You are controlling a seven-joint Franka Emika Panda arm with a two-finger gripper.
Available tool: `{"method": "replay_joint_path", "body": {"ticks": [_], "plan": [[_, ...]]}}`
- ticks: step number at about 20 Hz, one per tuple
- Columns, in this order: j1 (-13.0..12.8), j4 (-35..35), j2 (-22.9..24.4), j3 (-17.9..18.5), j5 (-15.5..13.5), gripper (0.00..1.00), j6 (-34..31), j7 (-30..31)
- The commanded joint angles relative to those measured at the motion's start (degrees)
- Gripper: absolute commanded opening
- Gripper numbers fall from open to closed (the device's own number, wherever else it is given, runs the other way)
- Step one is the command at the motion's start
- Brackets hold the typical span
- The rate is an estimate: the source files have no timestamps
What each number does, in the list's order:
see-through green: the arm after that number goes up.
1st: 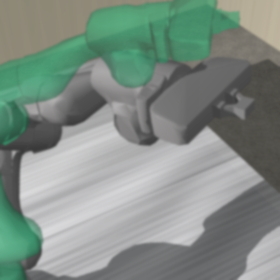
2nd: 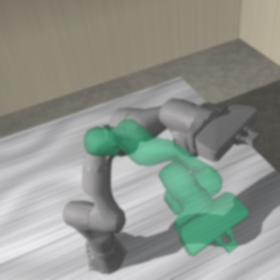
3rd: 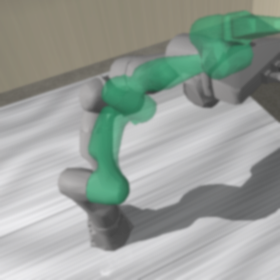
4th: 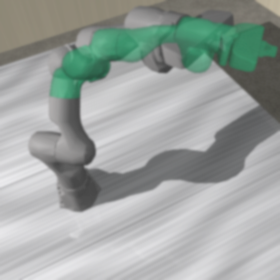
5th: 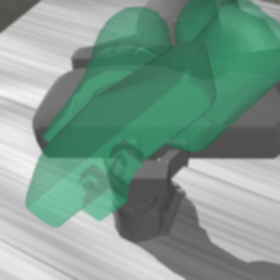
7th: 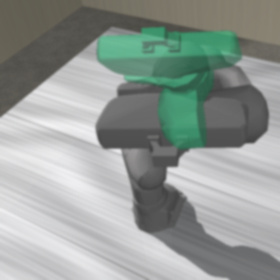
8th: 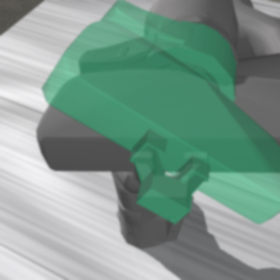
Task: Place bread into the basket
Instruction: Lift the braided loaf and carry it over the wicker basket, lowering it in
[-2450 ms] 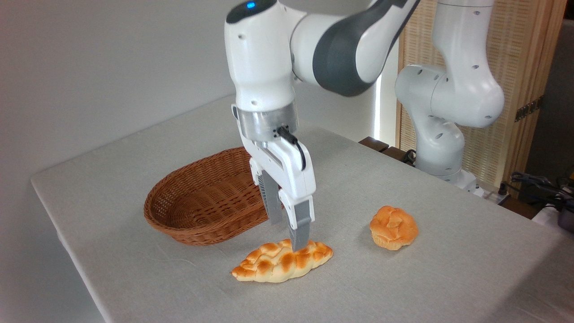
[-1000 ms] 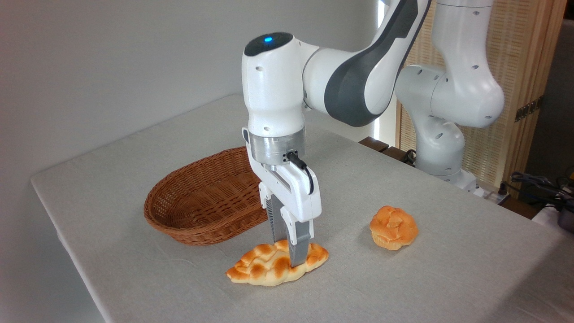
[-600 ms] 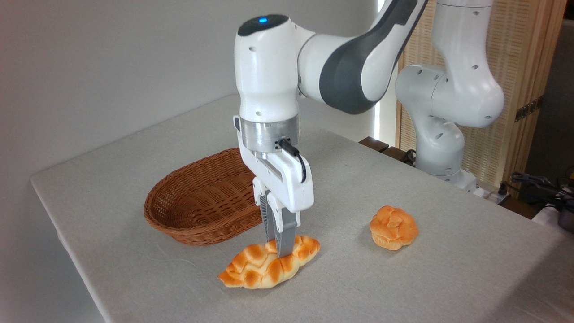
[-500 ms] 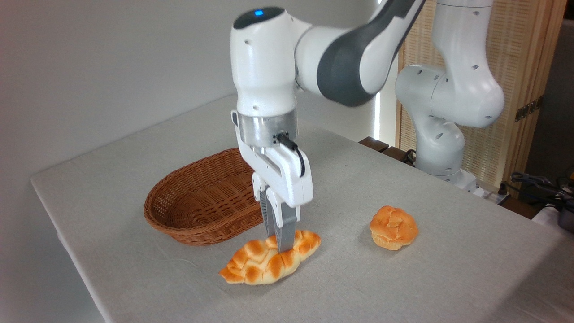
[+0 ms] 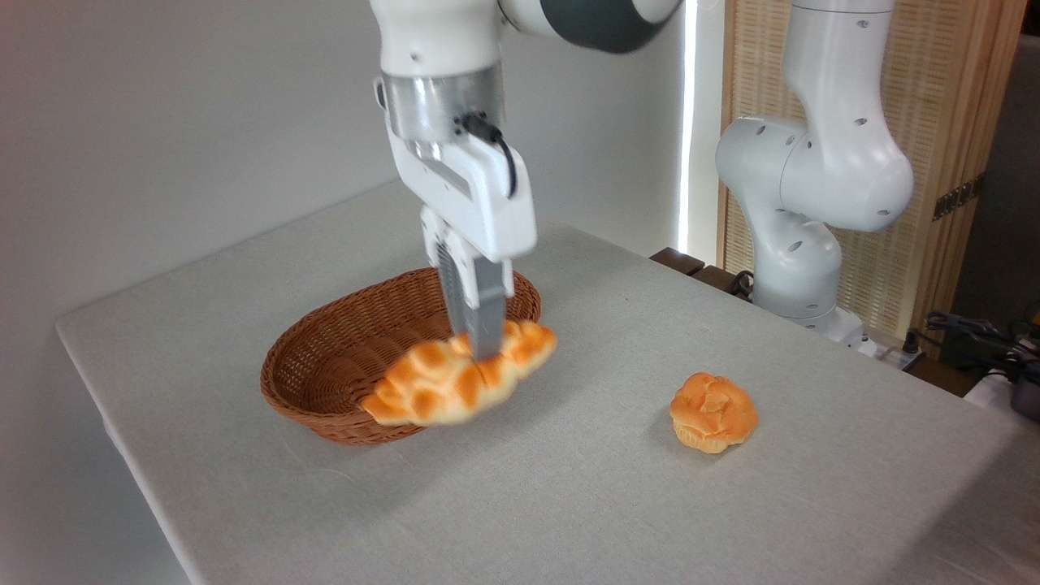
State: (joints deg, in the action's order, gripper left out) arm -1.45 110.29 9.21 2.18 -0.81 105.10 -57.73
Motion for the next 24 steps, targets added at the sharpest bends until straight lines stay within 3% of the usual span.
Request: {"method": "replay_joint_path", "body": {"ticks": [1,6,10,12,13,14,24], "plan": [[-0.4,-1.8,-0.3,-5.4,-4.8,0.22,-2.2,5.7],[-0.4,-1.5,-3.7,-13.5,-4.8,0.31,-1.1,17.1],[-0.4,-1.0,-8.5,-16.4,-4.8,0.4,4.9,21.7],[-0.4,-1.0,-10.1,-16.6,-4.8,0.61,5.9,21.7],[-0.5,-1.0,-10.4,-17.0,-4.8,0.84,5.9,21.7],[-0.4,-1.0,-10.8,-17.2,-4.8,1.0,5.9,21.7],[-0.2,-2.7,-10.2,-16.2,-4.5,1.0,5.8,21.7]]}}
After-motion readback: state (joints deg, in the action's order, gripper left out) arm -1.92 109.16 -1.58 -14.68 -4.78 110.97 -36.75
